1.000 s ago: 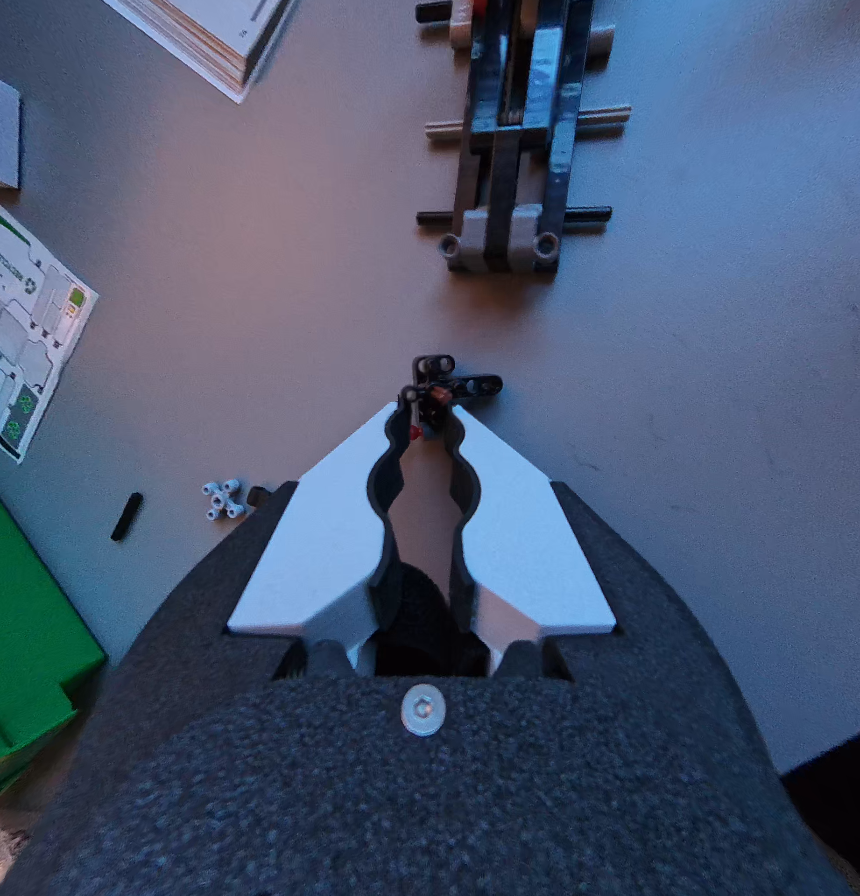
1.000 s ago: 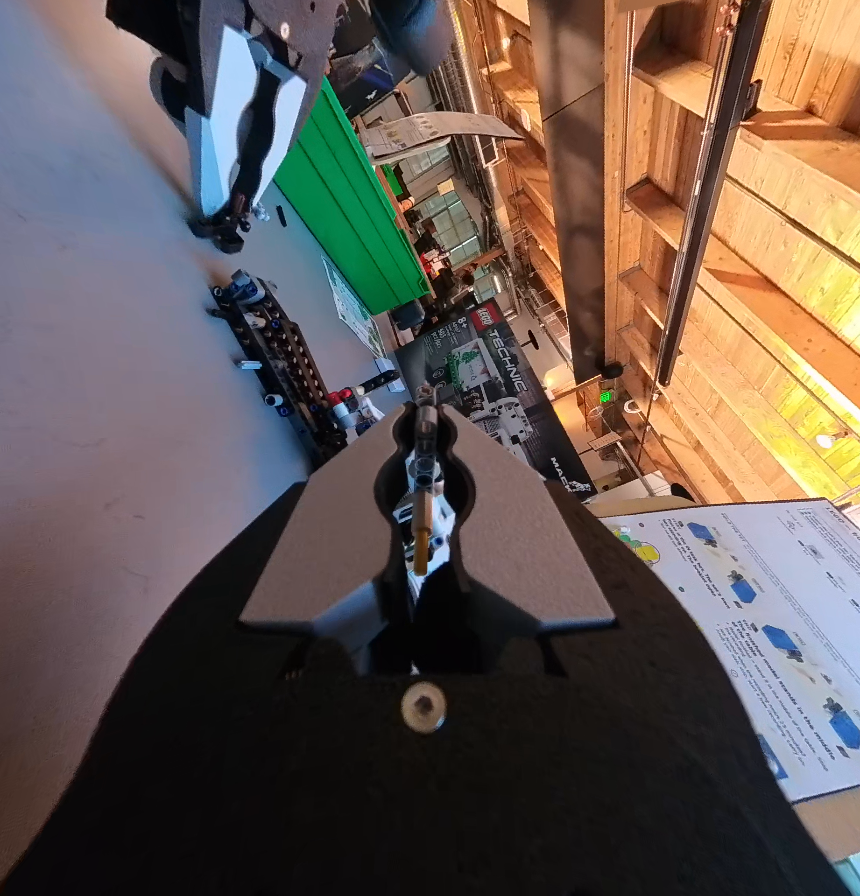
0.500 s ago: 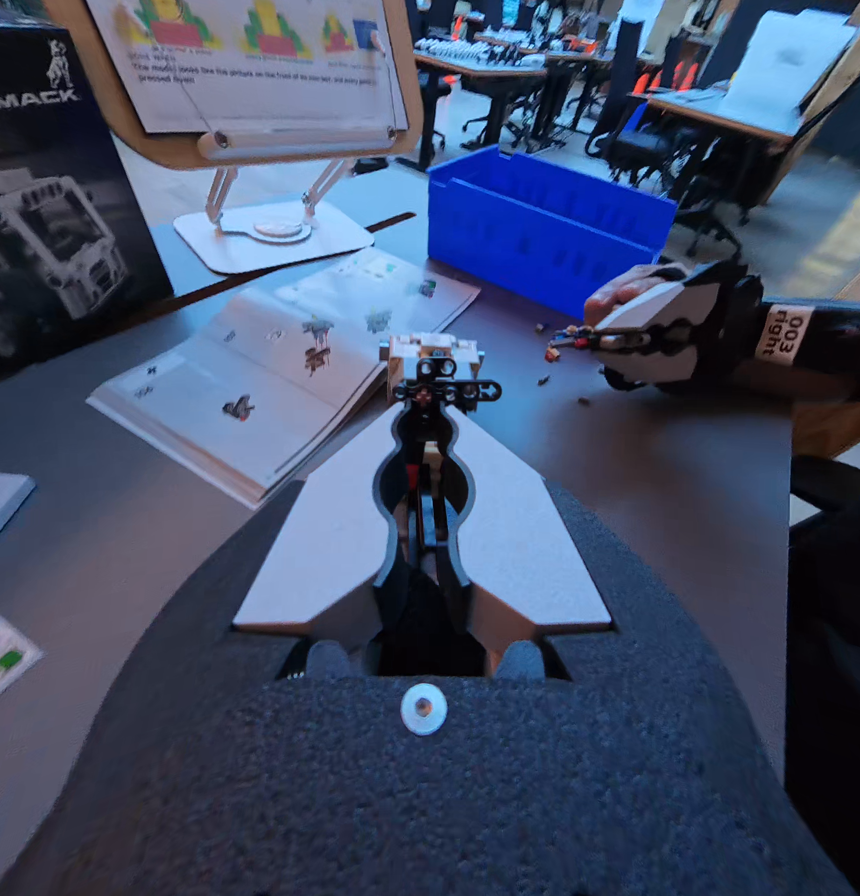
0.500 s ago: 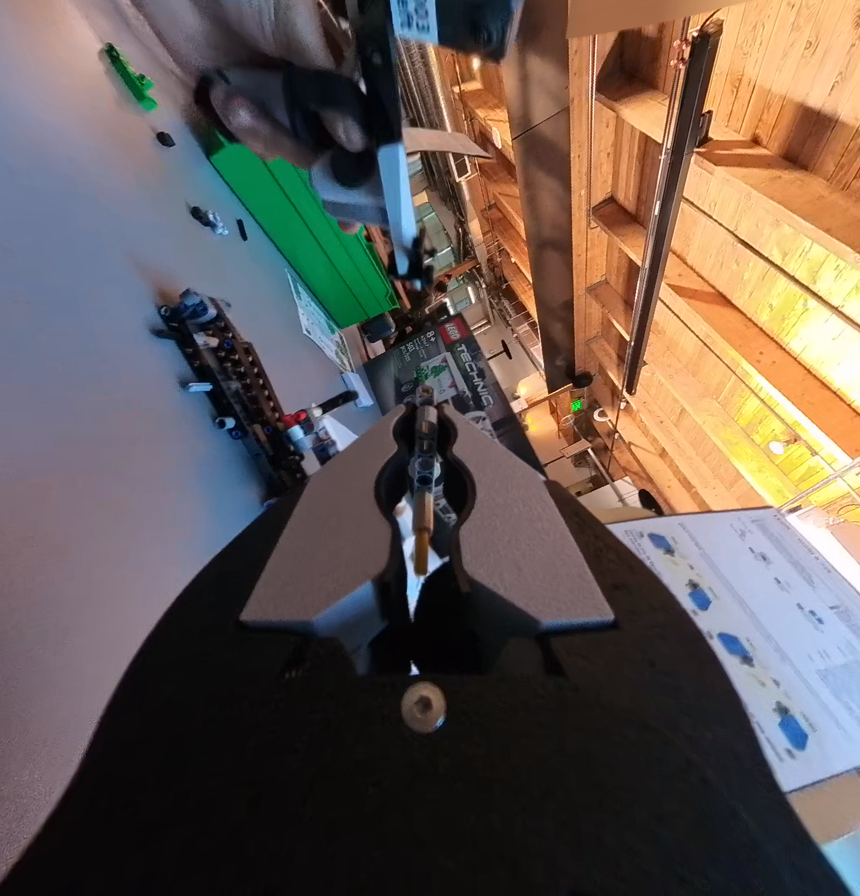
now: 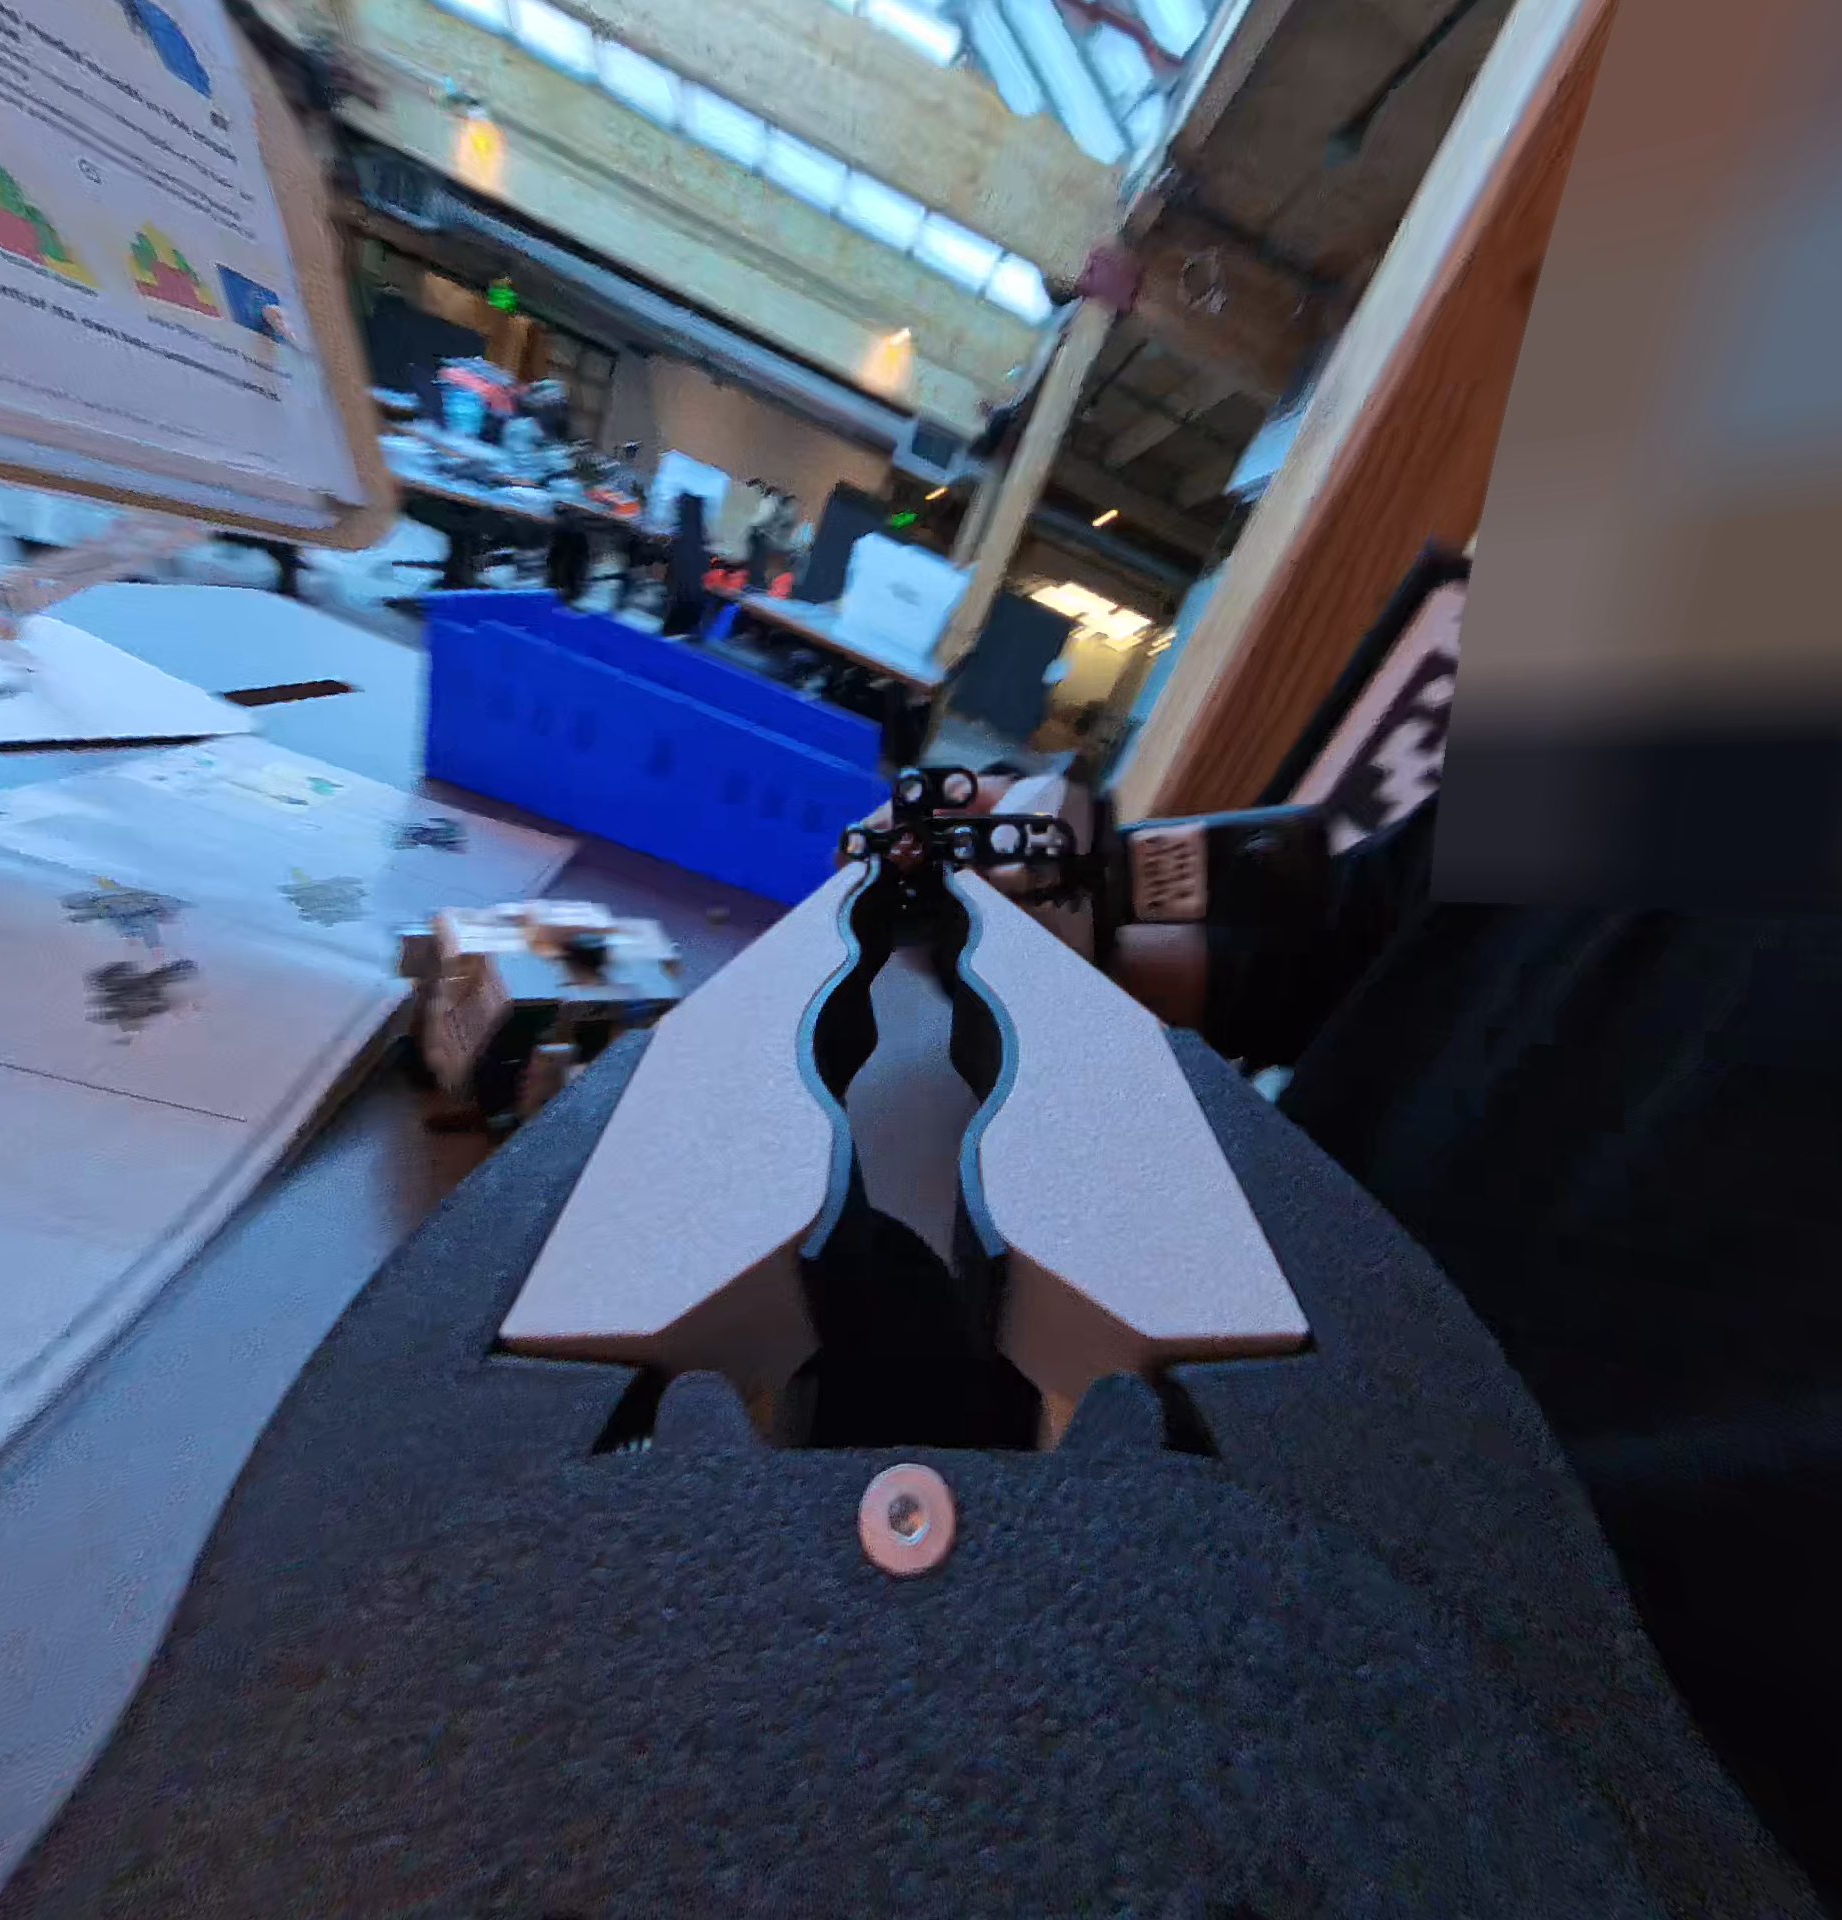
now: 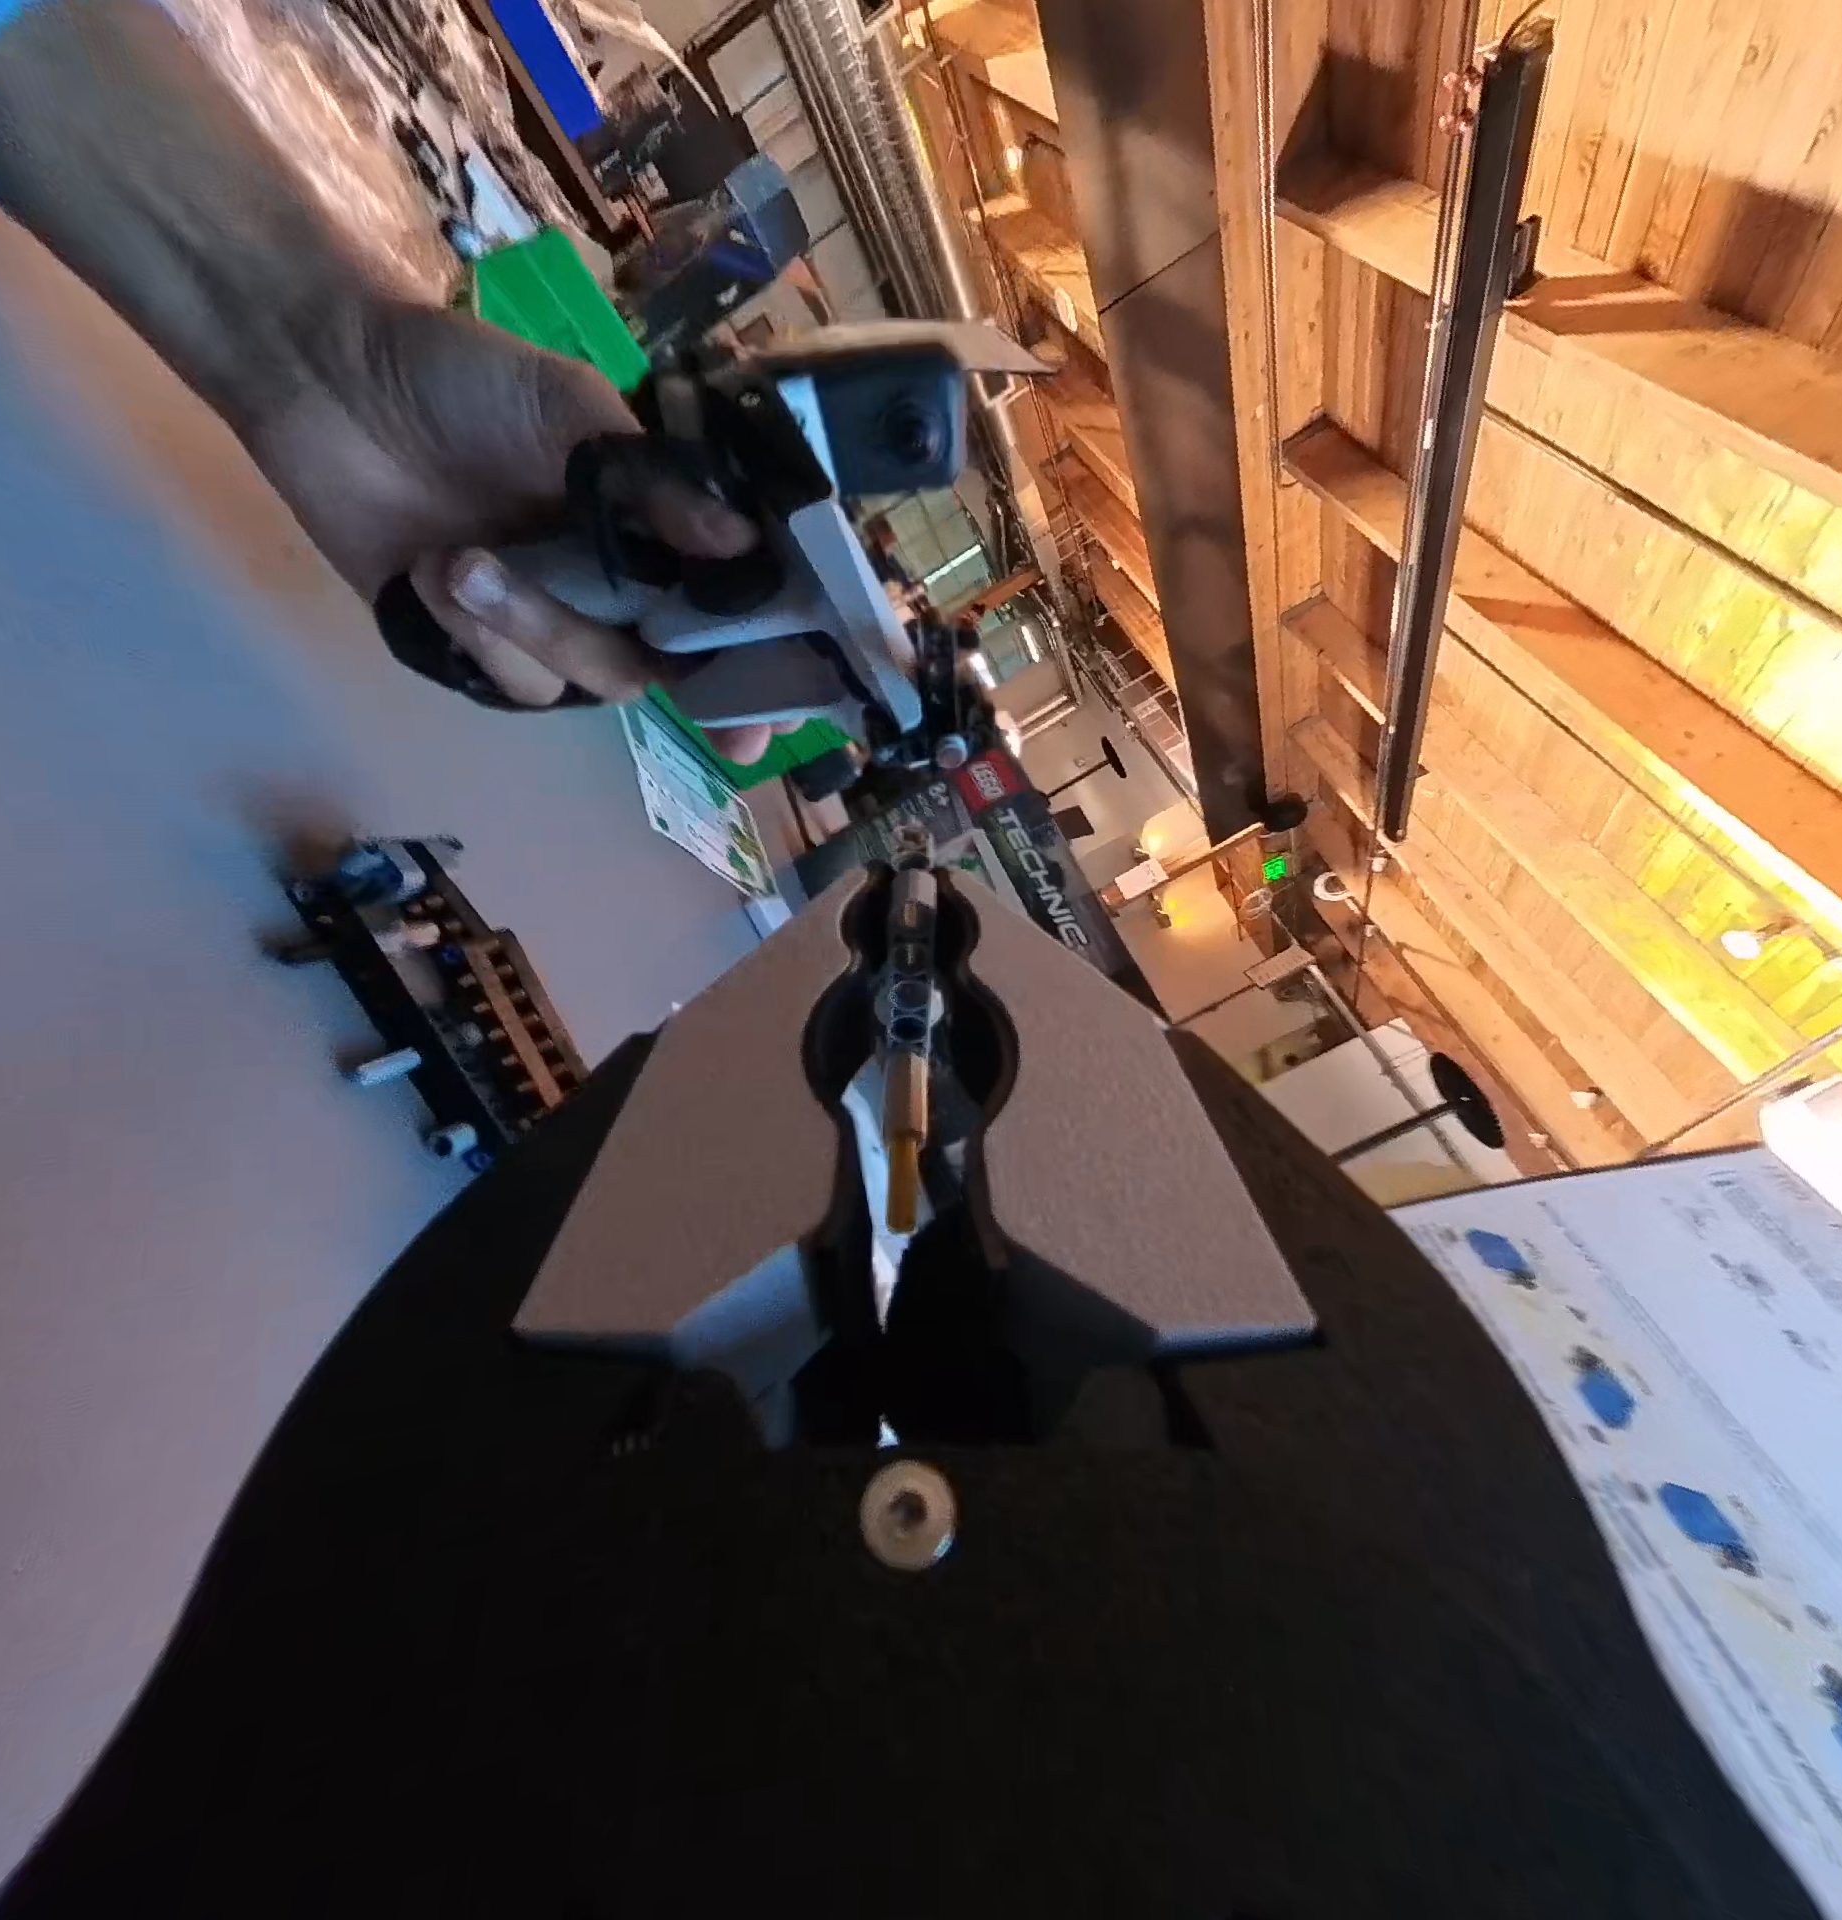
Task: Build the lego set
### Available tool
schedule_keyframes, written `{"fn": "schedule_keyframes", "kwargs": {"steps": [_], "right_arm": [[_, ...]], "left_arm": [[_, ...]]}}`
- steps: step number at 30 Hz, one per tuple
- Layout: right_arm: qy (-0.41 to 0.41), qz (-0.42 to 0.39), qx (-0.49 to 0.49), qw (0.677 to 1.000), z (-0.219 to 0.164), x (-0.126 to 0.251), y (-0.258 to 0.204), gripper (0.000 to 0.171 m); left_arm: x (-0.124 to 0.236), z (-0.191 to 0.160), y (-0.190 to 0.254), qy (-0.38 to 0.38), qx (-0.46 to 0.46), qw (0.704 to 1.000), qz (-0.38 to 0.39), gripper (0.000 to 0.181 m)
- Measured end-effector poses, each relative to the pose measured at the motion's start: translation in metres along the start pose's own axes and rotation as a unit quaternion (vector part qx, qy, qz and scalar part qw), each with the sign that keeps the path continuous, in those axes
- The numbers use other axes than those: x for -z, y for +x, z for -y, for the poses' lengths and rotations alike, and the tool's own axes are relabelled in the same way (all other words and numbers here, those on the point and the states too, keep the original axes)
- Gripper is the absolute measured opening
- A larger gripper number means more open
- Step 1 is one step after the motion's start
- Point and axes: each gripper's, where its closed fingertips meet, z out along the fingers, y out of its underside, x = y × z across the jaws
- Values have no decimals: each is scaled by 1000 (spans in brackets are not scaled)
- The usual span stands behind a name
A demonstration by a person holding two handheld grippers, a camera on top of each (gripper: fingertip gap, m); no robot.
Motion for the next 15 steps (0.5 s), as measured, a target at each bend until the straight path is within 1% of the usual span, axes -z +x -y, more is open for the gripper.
{"fn": "schedule_keyframes", "kwargs": {"steps": [2,4,7,12,15], "right_arm": [[7,10,-18,1000,6,0,-2,6],[8,11,-37,999,9,1,-1,6],[8,12,-79,997,13,5,-1,6],[-12,6,-70,997,8,10,-3,6],[-10,8,-67,998,6,12,-3,6]], "left_arm": [[2,5,10,31,69,995,-62,5],[2,7,17,46,118,986,-107,4],[-3,-2,16,45,145,981,-118,4],[-11,-17,12,19,151,982,-112,4],[-15,-25,7,5,149,985,-89,4]]}}
